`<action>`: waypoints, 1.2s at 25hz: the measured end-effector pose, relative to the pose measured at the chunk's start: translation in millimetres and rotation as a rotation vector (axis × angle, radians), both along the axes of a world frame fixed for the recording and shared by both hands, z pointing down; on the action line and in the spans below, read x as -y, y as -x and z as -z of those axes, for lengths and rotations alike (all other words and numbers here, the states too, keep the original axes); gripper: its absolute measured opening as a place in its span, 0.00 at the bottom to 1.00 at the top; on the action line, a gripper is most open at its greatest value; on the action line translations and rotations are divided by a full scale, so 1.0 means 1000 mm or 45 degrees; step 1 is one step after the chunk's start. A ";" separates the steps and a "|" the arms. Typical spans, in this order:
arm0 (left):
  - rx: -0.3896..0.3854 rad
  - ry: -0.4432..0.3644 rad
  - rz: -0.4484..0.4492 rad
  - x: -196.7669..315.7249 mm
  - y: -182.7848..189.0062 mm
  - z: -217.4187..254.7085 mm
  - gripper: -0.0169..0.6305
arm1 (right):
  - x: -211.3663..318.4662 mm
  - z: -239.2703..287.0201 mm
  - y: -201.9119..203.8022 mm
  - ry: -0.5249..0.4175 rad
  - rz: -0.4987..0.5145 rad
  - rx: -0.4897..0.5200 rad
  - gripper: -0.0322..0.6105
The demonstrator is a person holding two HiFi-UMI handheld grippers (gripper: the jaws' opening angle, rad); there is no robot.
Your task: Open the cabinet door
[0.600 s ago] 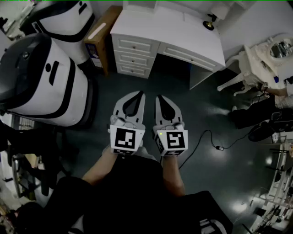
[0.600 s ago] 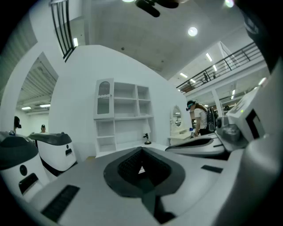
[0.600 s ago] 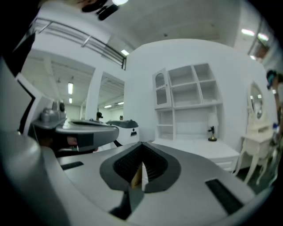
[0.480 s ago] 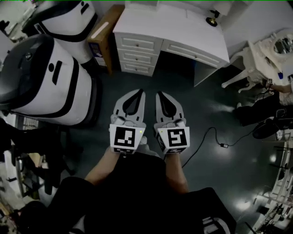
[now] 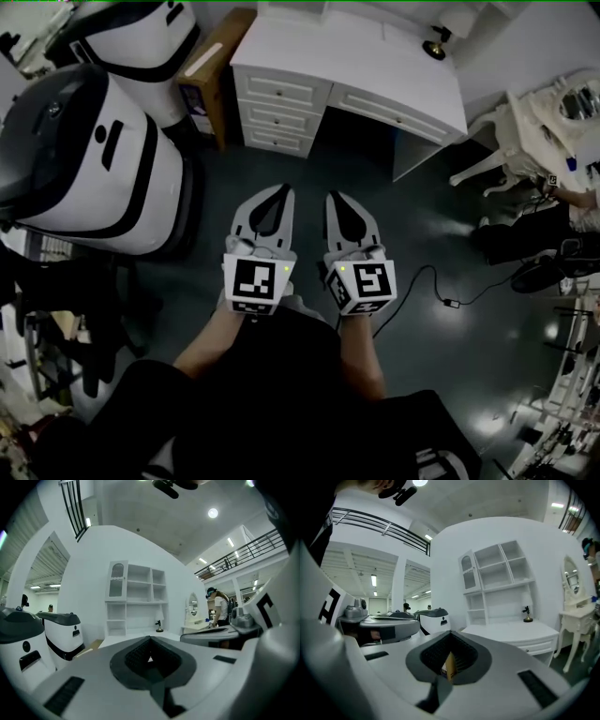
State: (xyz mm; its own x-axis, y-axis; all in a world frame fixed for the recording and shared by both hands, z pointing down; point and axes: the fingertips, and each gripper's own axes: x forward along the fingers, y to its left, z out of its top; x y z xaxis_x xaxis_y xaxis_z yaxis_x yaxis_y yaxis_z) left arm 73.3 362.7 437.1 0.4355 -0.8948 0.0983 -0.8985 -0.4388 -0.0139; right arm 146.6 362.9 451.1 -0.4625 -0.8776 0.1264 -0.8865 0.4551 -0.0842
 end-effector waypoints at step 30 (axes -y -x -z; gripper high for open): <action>-0.061 -0.047 0.153 0.281 0.133 0.019 0.04 | 0.287 0.011 0.121 0.009 0.107 -0.023 0.08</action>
